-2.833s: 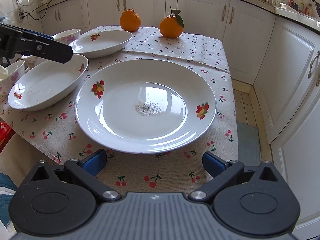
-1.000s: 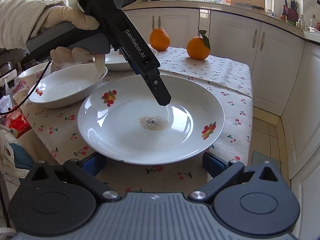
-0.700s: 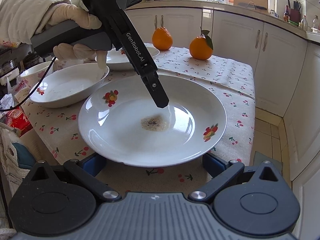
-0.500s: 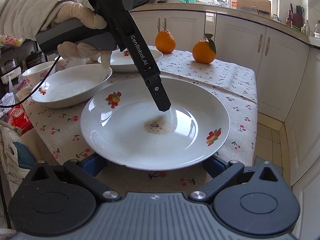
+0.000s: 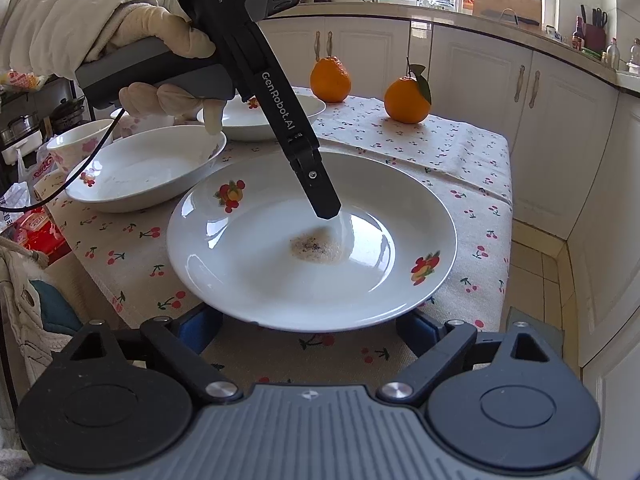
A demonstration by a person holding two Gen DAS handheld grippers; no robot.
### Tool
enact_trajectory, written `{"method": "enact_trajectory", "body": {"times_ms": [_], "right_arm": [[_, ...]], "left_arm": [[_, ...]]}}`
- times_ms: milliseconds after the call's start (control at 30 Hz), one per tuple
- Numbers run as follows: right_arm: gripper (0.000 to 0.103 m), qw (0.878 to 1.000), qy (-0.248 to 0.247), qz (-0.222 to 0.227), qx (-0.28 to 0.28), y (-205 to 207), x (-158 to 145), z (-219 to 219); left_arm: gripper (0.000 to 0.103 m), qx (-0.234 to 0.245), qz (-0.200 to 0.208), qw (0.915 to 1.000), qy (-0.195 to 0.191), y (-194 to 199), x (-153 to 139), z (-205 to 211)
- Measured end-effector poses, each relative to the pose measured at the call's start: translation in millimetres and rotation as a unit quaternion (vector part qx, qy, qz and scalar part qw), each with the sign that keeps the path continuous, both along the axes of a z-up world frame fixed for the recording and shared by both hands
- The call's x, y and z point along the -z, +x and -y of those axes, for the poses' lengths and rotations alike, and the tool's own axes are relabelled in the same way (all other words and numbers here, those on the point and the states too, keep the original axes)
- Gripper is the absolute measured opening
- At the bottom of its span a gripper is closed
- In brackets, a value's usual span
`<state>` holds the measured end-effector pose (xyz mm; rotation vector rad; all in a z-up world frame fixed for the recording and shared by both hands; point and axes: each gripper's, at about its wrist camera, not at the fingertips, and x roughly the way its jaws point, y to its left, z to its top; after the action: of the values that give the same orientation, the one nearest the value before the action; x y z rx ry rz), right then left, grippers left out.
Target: Organize plates and bowls
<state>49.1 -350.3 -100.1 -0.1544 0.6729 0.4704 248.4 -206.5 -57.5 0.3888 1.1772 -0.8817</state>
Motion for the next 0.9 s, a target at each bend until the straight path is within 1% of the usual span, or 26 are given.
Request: {"method": "enact_trajectory", "body": {"times_ms": [367, 567, 733, 900], "right_arm": [[0.094, 1.0, -0.007, -0.009, 0.001, 0.4, -4.9, -1.3], [0.094, 1.0, -0.005, -0.009, -0.006, 4.1, -10.5, 0.7], [0.094, 1.0, -0.01, -0.005, -0.012, 12.2, -16.9, 3.9], [0.094, 1.0, -0.016, -0.001, -0.017, 26.5, -21.9, 9.2]], "left_arm": [[0.063, -0.001, 0.0, 1.0, -0.006, -1.9, -0.5, -2.9], [0.063, -0.006, 0.003, 0.9998, -0.016, -1.2, -7.3, -5.6], [0.063, -0.011, 0.01, 0.9995, -0.028, 3.5, -15.2, -6.5], [0.063, -0.021, 0.014, 0.9989, -0.04, 16.2, -19.3, -4.8]]}}
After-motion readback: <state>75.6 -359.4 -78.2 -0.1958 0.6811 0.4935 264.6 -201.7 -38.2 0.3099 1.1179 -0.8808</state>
